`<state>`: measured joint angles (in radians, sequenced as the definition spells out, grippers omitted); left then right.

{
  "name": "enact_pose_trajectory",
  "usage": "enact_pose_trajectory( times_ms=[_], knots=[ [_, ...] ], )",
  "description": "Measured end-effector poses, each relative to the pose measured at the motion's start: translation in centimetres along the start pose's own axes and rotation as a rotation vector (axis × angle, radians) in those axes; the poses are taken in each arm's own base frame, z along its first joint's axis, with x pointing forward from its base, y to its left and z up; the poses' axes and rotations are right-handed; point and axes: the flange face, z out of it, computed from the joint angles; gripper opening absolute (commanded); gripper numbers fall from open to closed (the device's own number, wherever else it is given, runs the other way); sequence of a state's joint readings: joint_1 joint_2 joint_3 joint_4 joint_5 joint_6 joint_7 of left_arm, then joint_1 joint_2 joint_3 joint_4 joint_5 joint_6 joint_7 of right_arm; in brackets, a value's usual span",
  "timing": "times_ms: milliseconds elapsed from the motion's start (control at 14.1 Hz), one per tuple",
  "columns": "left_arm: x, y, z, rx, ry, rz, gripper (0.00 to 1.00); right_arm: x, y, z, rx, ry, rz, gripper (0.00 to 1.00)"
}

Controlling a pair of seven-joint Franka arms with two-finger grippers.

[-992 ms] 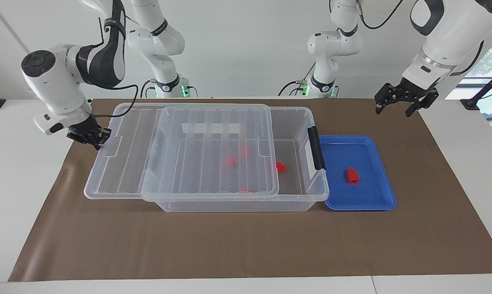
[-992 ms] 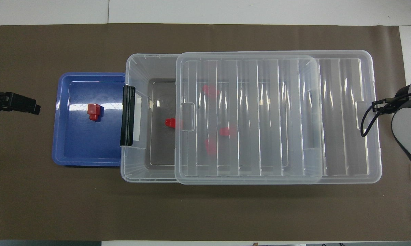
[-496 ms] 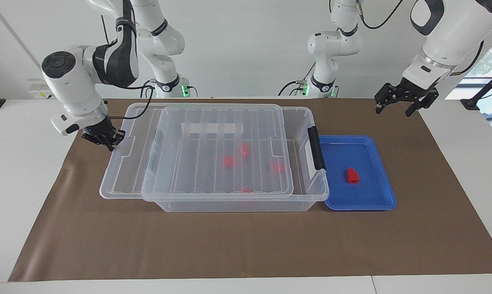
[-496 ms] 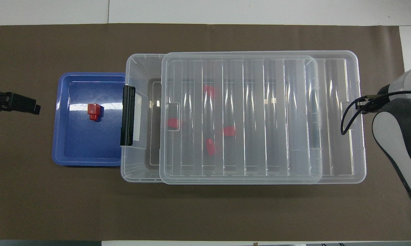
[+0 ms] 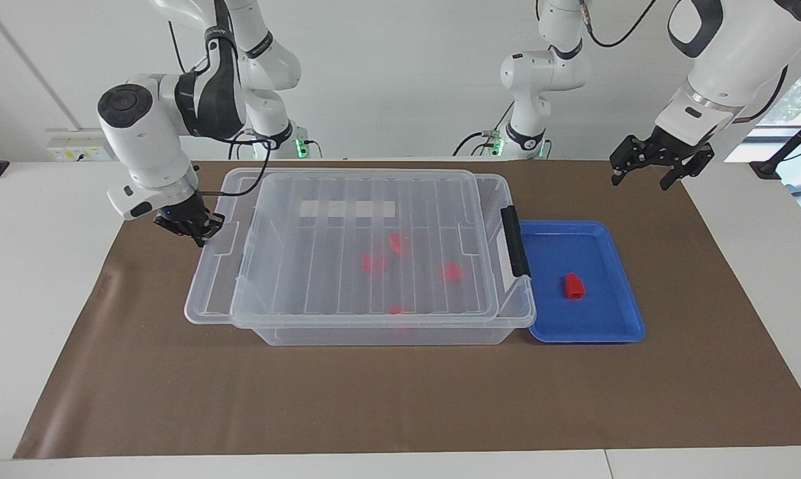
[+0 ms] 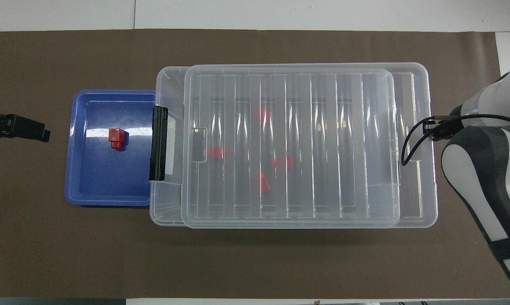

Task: Place red block in blue tray from box

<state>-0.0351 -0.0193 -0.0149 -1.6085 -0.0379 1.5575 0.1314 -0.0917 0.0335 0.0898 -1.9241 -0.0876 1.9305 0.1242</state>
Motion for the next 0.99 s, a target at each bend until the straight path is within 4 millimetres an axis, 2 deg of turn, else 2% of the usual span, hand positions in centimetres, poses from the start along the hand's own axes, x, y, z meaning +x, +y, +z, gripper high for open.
enact_pose_trajectory(
  times_ms=[354, 992],
  knots=[
    [0.0, 0.0, 0.0, 0.0, 0.0, 0.0, 1.0, -0.3, -2.7, -0.3, 0.0, 0.005, 0.035, 0.0],
    [0.0, 0.0, 0.0, 0.0, 0.0, 0.0, 1.0, -0.8, -5.2, -0.5, 0.001, 0.008, 0.048, 0.0]
  ],
)
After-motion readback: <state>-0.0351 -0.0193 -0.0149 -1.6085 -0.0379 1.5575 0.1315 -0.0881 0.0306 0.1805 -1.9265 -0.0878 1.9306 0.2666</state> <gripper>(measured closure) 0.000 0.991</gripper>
